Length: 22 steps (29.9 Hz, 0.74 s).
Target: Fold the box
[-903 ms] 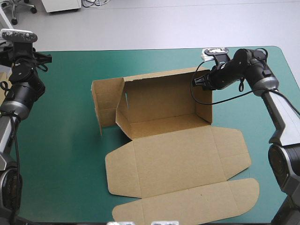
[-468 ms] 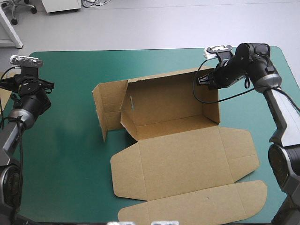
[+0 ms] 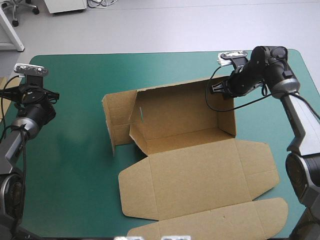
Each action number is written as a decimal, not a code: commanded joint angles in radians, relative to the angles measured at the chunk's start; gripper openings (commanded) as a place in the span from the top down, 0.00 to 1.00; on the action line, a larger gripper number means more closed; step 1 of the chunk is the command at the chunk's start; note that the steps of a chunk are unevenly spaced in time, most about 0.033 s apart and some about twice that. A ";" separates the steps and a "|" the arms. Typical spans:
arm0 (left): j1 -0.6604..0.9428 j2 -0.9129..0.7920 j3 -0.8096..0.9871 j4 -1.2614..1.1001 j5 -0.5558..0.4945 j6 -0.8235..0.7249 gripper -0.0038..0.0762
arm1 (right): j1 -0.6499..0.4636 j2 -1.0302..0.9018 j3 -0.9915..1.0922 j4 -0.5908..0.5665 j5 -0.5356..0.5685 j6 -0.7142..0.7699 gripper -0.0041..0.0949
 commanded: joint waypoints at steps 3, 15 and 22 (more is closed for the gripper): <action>0.008 -0.030 0.029 -0.032 -0.007 -0.008 0.94 | -0.036 -0.050 -0.040 0.045 0.009 0.012 0.97; -0.036 -0.037 0.051 -0.032 0.033 -0.079 0.94 | -0.080 -0.016 -0.046 0.125 0.011 0.006 0.97; -0.116 -0.034 0.051 -0.032 0.107 -0.255 0.94 | -0.069 0.025 -0.068 0.124 0.011 0.004 0.97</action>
